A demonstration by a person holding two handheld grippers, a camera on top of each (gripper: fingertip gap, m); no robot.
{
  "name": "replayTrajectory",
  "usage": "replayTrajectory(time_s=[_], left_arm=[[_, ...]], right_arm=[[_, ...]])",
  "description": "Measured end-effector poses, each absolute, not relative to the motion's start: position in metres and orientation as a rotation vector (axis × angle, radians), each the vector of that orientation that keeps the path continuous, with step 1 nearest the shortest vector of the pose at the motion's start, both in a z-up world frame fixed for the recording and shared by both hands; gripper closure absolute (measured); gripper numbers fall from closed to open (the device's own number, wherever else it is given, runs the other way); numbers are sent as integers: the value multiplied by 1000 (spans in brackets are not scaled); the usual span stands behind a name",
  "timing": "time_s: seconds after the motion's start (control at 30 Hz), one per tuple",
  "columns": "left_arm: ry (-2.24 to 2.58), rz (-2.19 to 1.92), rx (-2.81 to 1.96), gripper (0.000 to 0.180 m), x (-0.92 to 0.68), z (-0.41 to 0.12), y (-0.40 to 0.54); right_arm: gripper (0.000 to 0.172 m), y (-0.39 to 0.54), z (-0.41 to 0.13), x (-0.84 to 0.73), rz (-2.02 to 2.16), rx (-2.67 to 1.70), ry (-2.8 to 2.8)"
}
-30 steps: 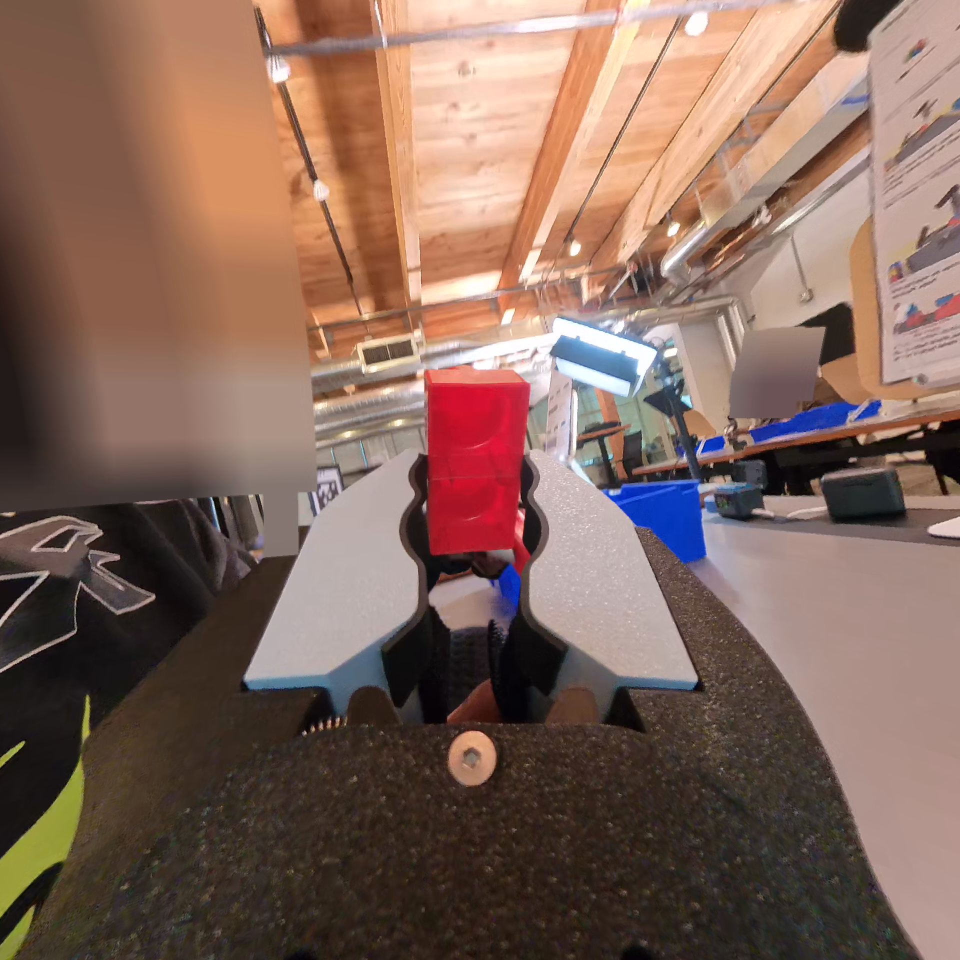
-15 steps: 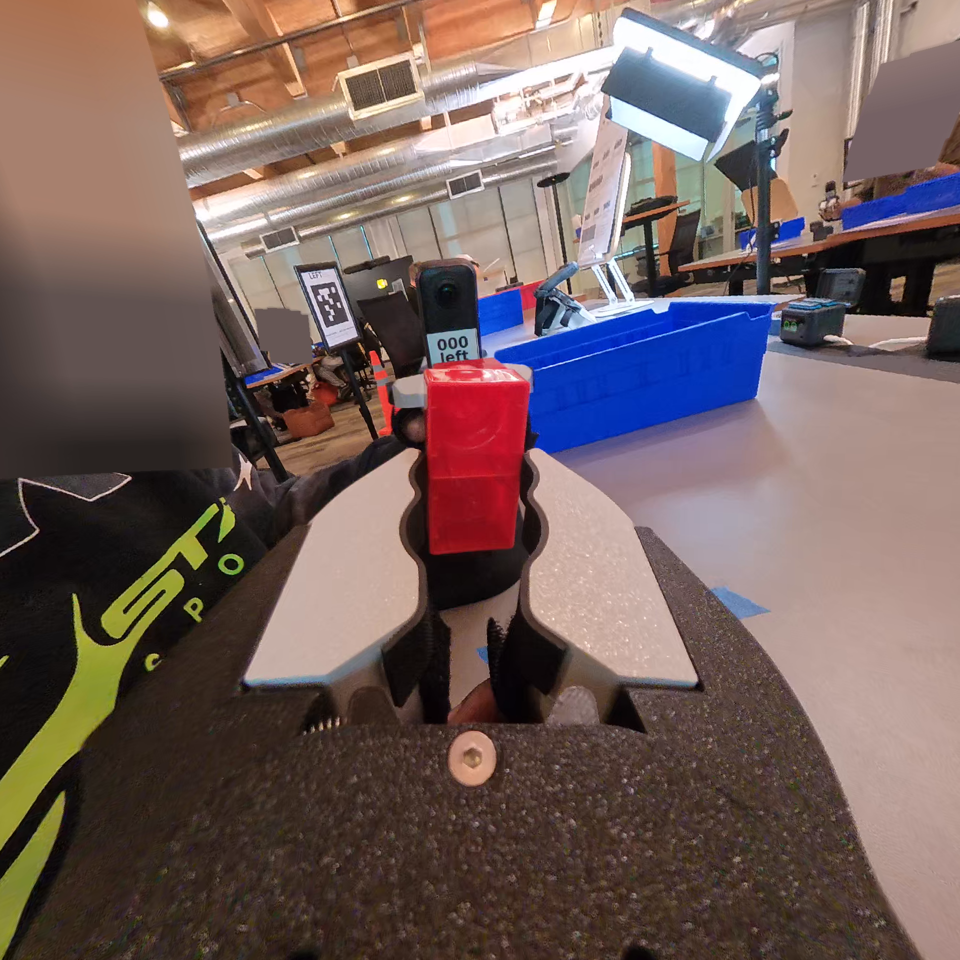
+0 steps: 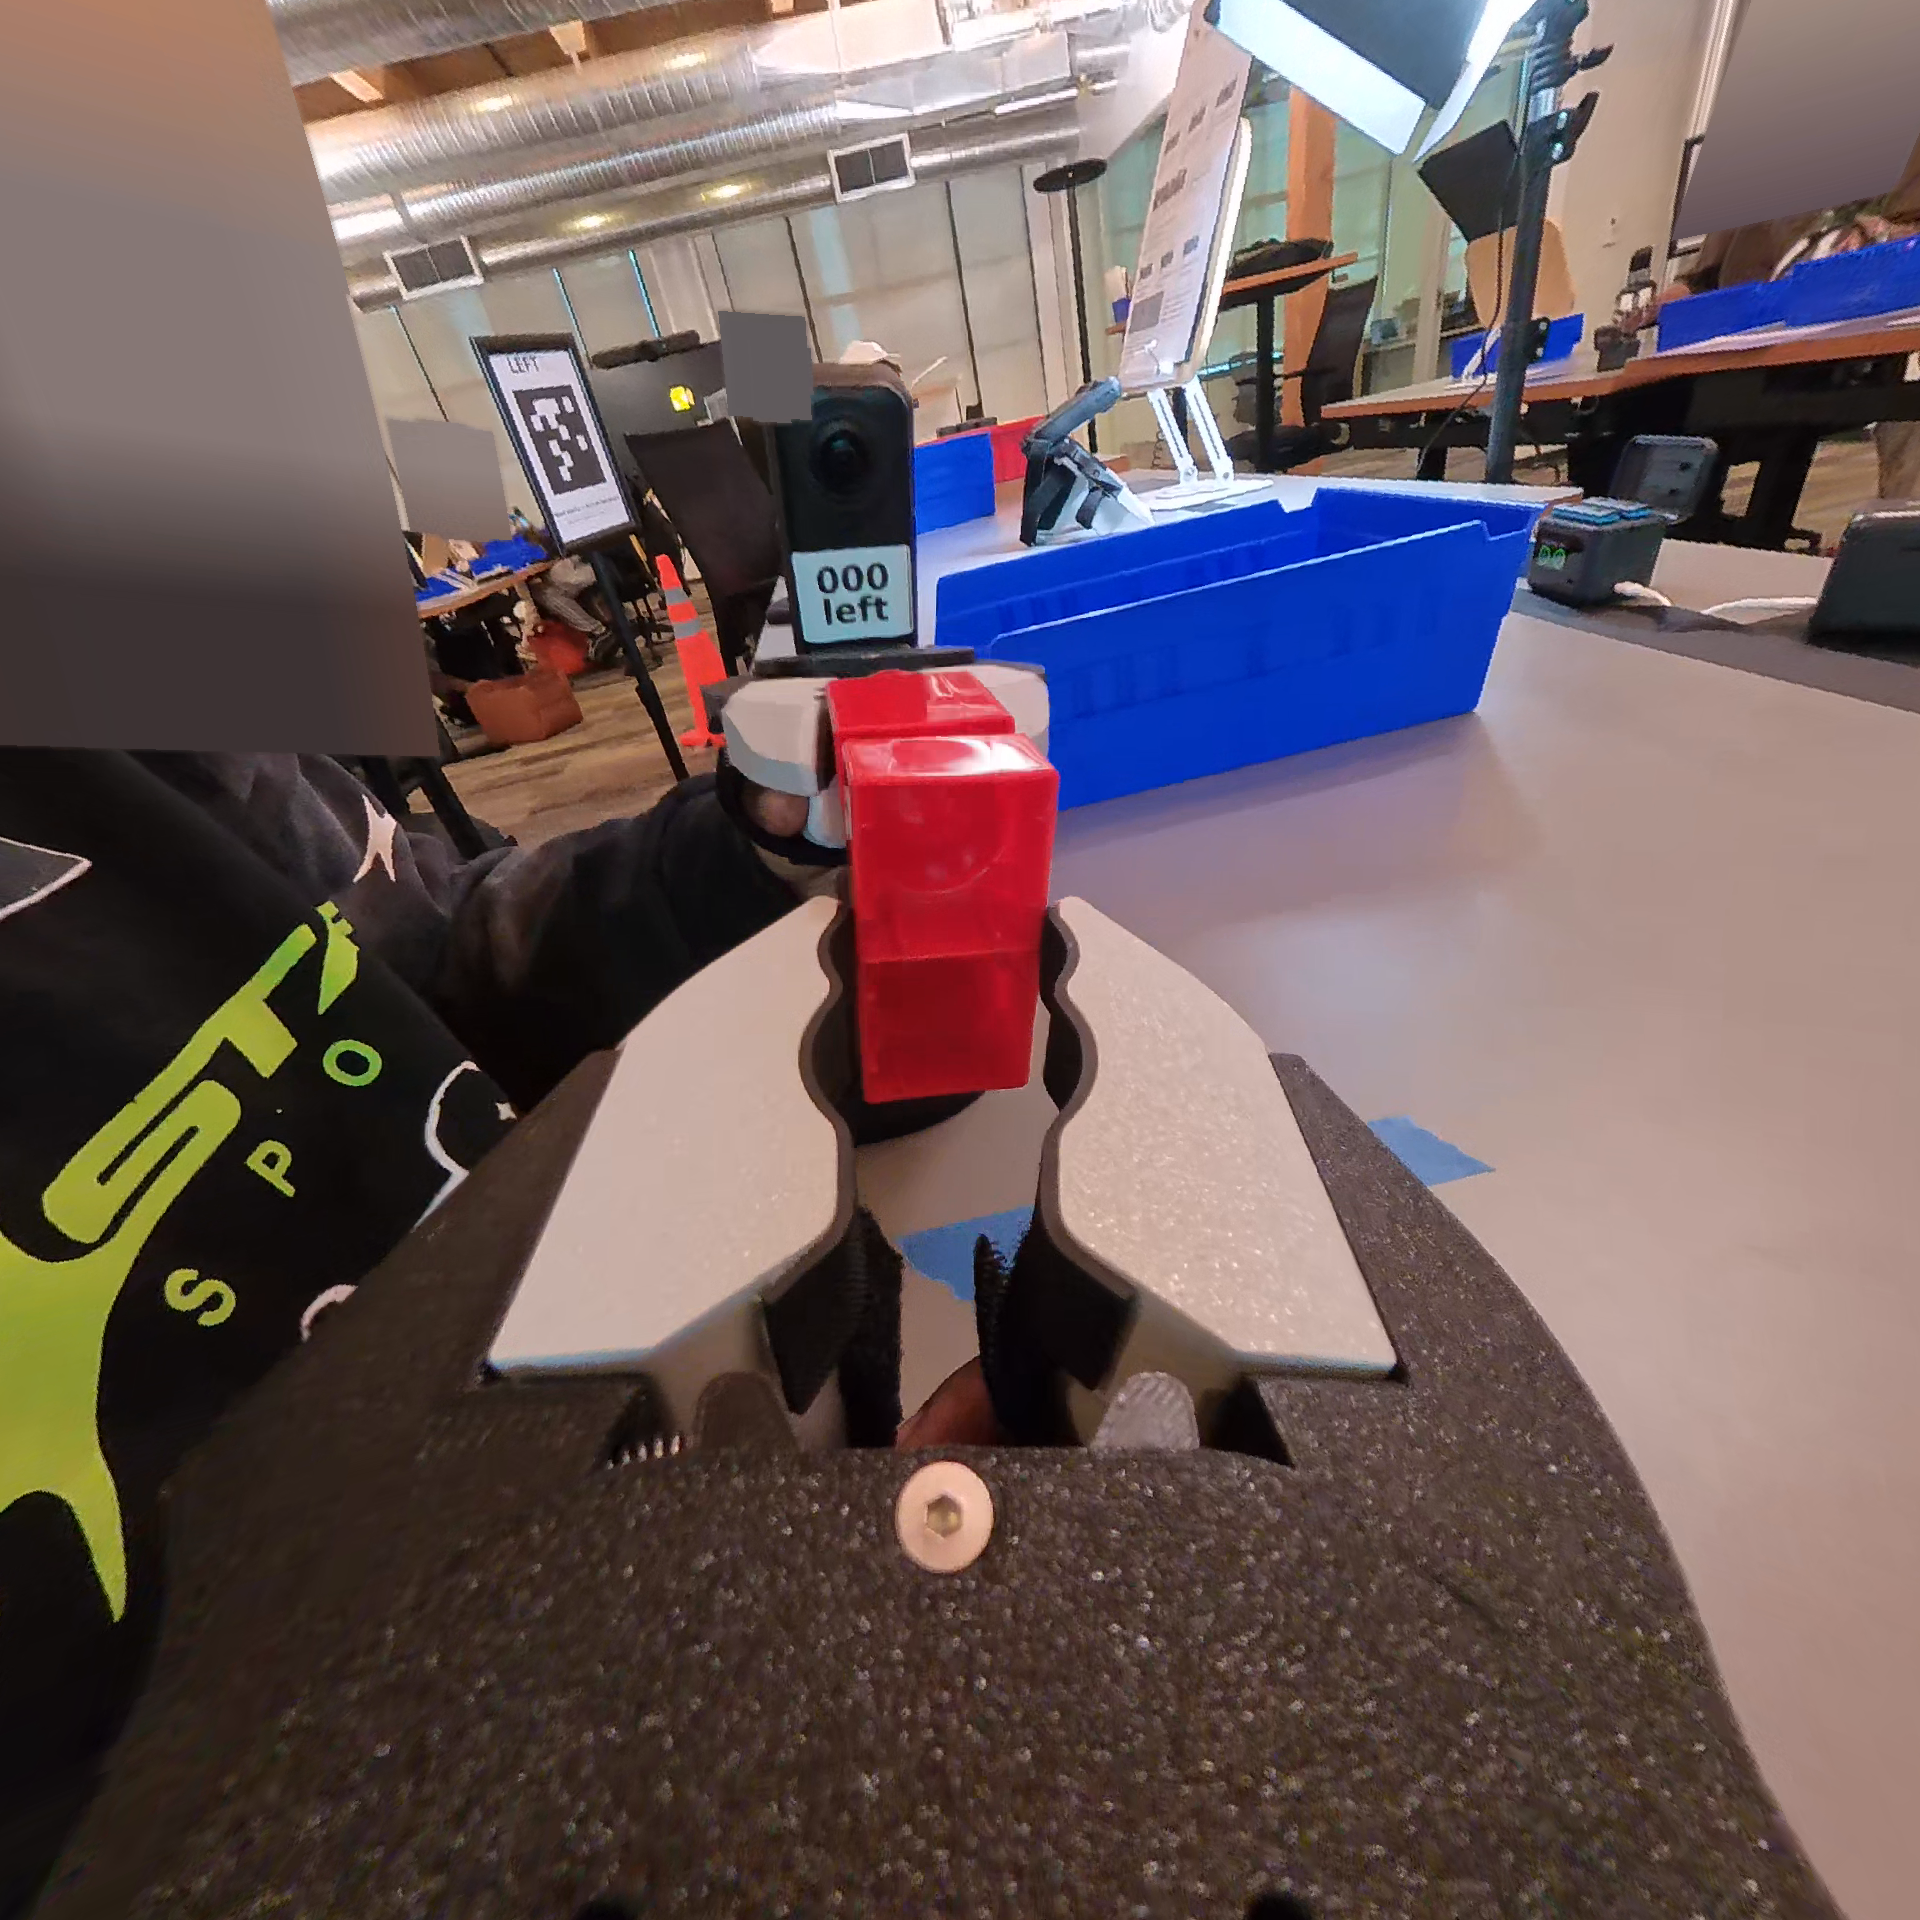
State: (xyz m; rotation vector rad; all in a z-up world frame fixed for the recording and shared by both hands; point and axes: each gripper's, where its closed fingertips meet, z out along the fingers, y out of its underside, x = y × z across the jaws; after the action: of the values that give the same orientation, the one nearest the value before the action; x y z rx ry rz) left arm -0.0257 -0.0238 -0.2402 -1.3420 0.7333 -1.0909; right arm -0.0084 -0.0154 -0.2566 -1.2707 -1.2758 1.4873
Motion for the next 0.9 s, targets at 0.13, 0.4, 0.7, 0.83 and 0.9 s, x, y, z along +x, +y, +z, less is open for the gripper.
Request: replayTrajectory(time_s=[0.13, 0.4, 0.7, 0.83, 0.9], left_arm=[[747, -1100, -1357, 145, -24, -243, -25], [805, -1091, -1435, 145, -20, -256, -26], [852, -1070, -1498, 145, -18, -265, -27], [876, -1055, -1508, 145, -17, -268, -29], [892, -1043, -1514, 145, -16, -269, -30]], right_arm=[[138, -17, -261, -10, 1449, -1287, -1326], [138, -20, -276, -9, 1341, -1346, -1452], [138, -21, -288, -8, 1253, -1417, -1536], [138, -23, -291, -8, 1261, -1435, -1552], [138, -23, -292, -7, 1271, -1448, -1558]])
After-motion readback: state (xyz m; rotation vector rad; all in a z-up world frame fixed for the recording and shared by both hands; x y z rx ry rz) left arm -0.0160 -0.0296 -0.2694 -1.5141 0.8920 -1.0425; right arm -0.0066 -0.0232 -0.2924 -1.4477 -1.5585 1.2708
